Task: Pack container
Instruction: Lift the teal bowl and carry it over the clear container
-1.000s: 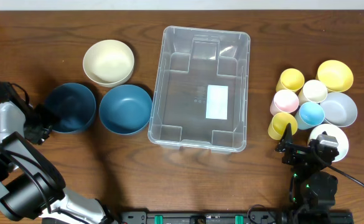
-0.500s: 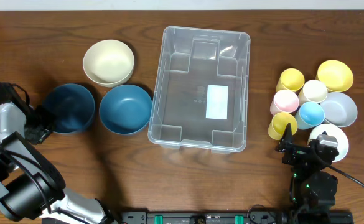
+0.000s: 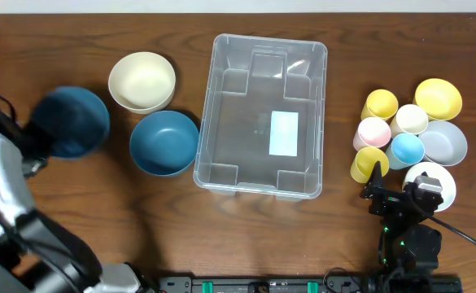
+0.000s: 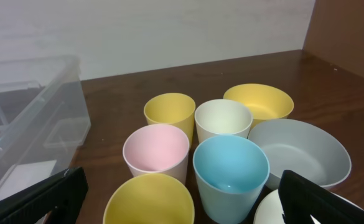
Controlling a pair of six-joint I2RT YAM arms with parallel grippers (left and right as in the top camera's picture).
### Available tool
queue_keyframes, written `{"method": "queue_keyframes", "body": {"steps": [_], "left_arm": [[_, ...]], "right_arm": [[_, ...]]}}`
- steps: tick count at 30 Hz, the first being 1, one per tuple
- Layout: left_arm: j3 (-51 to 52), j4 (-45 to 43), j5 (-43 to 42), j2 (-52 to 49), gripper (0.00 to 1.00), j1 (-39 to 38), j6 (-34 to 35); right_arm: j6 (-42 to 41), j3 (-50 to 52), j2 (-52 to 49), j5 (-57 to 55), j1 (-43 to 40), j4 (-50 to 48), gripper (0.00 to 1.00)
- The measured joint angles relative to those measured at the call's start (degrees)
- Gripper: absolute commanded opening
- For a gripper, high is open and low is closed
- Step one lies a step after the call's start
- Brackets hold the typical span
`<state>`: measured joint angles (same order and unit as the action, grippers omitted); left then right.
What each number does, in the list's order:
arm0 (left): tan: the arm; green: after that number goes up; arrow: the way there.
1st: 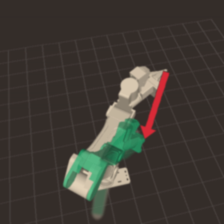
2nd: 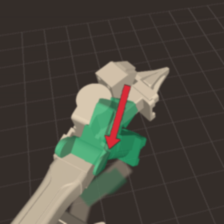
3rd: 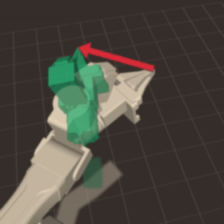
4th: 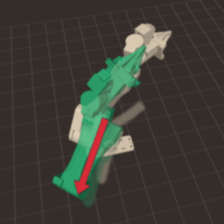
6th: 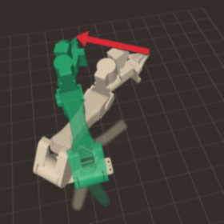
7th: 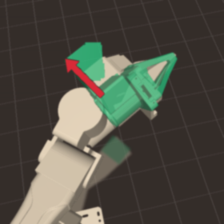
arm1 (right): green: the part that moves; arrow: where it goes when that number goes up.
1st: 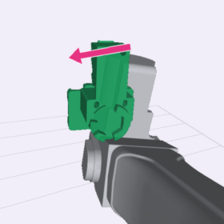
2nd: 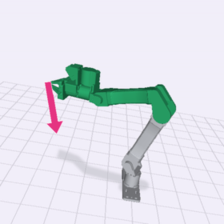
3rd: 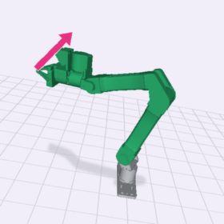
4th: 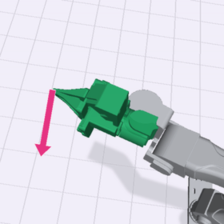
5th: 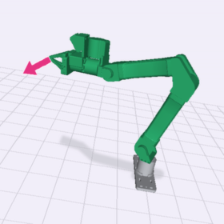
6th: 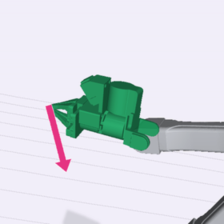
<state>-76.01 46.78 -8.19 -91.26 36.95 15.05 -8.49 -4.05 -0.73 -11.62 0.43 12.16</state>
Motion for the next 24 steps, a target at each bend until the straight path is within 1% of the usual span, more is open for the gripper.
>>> {"method": "queue_keyframes", "body": {"steps": [3,5,8,11,17,21,24], "left_arm": [[-4.1,1.7,0.0,5.8,0.06,-1.1,0.2],[-6.1,2.3,-0.6,9.7,0.06,-3.4,0.2],[-7.5,1.8,-1.8,14.3,0.06,-10.3,0.2],[-7.6,-1.3,-2.7,16.3,0.06,-20.0,0.2],[-7.5,-12.0,-3.0,14.5,0.06,-40.2,0.2],[-7.6,-18.4,-0.2,10.9,0.06,-49.2,0.0],[-7.6,-22.9,2.3,6.2,0.06,-54.6,-0.5]], "right_arm": [[0.0,0.0,0.0,0.0,0.0,0.0,0.99],[0.0,0.0,0.0,0.0,0.0,0.0,0.99],[0.0,0.0,0.0,0.0,0.0,0.0,0.99],[0.0,0.0,0.0,0.0,0.0,0.0,0.99],[0.0,0.0,0.0,0.0,0.0,0.0,0.99],[0.0,0.0,0.0,0.0,0.0,0.0,0.99],[0.0,0.0,0.0,0.0,0.0,0.0,0.99]]}}
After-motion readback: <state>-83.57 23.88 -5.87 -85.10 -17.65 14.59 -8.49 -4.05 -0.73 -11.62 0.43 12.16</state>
